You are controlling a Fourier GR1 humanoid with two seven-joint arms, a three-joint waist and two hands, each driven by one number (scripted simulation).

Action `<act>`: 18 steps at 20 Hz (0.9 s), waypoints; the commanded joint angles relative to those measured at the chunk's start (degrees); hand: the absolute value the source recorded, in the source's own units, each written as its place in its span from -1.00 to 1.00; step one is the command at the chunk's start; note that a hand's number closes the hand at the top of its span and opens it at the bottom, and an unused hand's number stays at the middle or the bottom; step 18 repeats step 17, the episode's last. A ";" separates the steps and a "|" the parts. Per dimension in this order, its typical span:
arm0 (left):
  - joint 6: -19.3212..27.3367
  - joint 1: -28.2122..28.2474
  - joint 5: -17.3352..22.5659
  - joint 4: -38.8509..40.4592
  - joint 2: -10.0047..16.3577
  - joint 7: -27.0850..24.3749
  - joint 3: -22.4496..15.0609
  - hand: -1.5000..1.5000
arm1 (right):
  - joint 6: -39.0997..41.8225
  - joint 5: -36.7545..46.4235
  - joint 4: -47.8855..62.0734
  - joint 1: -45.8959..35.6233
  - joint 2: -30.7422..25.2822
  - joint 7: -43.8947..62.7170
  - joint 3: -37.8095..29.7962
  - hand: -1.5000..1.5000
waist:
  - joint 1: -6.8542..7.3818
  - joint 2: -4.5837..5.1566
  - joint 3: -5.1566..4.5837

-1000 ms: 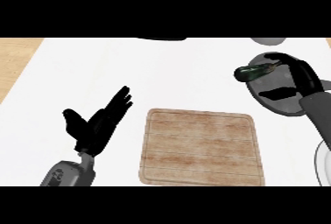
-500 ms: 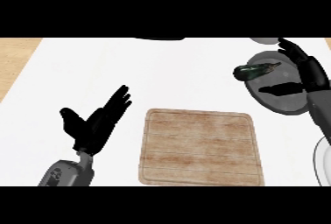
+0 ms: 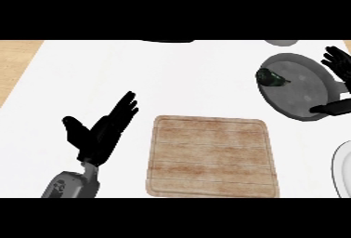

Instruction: Pick the eggplant from the cutting board and place it in the pan

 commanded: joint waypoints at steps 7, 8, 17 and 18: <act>-0.06 0.95 0.56 -0.95 0.08 0.10 0.70 0.00 | 15.99 0.42 -2.85 4.36 -6.10 -5.22 0.69 -1.00 | -0.53 -0.32 0.18; -1.28 0.55 0.07 -0.48 1.59 0.23 0.72 0.00 | 15.71 0.01 -3.10 3.88 -6.01 -4.50 0.32 -1.00 | -0.36 -0.21 0.18; -0.35 1.48 0.35 -0.26 0.32 -0.16 0.99 0.00 | 19.37 0.16 -6.86 9.07 -8.51 -6.91 1.38 -1.00 | -1.43 -0.35 0.25; -0.35 1.48 0.35 -0.26 0.32 -0.16 0.99 0.00 | 19.37 0.16 -6.86 9.07 -8.51 -6.91 1.38 -1.00 | -1.43 -0.35 0.25</act>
